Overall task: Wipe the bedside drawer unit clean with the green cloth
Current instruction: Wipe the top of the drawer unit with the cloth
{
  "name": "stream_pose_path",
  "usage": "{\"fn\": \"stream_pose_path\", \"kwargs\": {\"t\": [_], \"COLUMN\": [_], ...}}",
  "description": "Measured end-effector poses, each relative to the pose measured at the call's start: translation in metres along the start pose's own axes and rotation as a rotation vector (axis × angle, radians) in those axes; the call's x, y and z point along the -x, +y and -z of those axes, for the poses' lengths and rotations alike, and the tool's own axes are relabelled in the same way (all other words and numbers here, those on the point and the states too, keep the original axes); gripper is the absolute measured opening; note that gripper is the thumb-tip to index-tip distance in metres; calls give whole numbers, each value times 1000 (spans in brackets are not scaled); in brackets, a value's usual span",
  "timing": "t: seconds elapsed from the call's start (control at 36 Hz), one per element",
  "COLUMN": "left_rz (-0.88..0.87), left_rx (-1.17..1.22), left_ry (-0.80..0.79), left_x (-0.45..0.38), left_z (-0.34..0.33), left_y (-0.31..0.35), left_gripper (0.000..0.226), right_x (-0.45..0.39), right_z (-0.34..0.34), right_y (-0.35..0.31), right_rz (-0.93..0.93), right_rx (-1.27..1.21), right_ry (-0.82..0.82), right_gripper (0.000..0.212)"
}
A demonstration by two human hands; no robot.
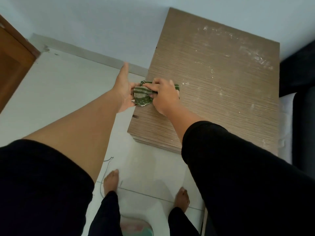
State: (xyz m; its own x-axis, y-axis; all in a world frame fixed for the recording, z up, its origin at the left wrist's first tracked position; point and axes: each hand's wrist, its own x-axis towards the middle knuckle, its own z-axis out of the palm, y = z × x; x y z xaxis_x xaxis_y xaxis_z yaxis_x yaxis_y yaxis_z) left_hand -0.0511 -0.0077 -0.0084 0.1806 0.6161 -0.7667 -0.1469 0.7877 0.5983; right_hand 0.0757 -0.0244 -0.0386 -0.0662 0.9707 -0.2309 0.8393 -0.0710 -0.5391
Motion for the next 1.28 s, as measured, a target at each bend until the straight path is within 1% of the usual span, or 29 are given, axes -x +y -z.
{"fn": "stream_pose_path", "kwargs": {"t": [0.14,0.22,0.36,0.44,0.53,0.58,0.64,0.72,0.78,0.83,0.89,0.94,1.03,1.17,1.19,1.28], "left_rz": [46,68,74,54,31,24,9,-2,10,4,-37,-94,-191,-276,-287,-311], "left_rx": [24,21,-107,-209,-242,-249,-270,-324,-338,-335,-320,-338,-386,-501,-526,-643], "left_ry": [41,91,157,130,138,163,171,175,189,211,218,190,135,86,79,80], "left_x": [22,28,36,46,55,60,61,64,67,63,58,51,35,3,-4,-26], "left_z": [3,7,8,3,-3,-7,-9,-11,-12,-13,-14,-23,-42,-70,-76,-88], "left_y": [-20,-32,-42,-45,-49,-50,-53,-55,-50,-41,-29,-11,18,54,60,75], "left_gripper": [84,85,90,84,75,72,73,82,86,87,86,85,84,89,91,107], "right_x": [35,55,80,94,105,111,114,117,116,110,99,82,47,-4,-14,-41], "right_z": [-11,-19,-26,-30,-33,-33,-32,-23,-9,11,26,44,71,111,118,135], "right_y": [-6,-8,-8,-4,0,3,5,7,4,3,5,8,16,31,34,46], "right_rz": [33,54,125,158,180,182,189,159,85,11,-30,-52,-77,-115,-120,-119], "right_rx": [26,24,66,37,-30,-27,-4,-62,-139,-206,-233,-237,-241,-207,-194,-171], "right_ry": [-39,-51,-69,-96,-95,-133,-189,-276,-346,-374,-341,-270,-133,78,116,199], "right_gripper": [40,41,40,40,41,42,44,47,49,49,45,43,43,45,45,44]}}
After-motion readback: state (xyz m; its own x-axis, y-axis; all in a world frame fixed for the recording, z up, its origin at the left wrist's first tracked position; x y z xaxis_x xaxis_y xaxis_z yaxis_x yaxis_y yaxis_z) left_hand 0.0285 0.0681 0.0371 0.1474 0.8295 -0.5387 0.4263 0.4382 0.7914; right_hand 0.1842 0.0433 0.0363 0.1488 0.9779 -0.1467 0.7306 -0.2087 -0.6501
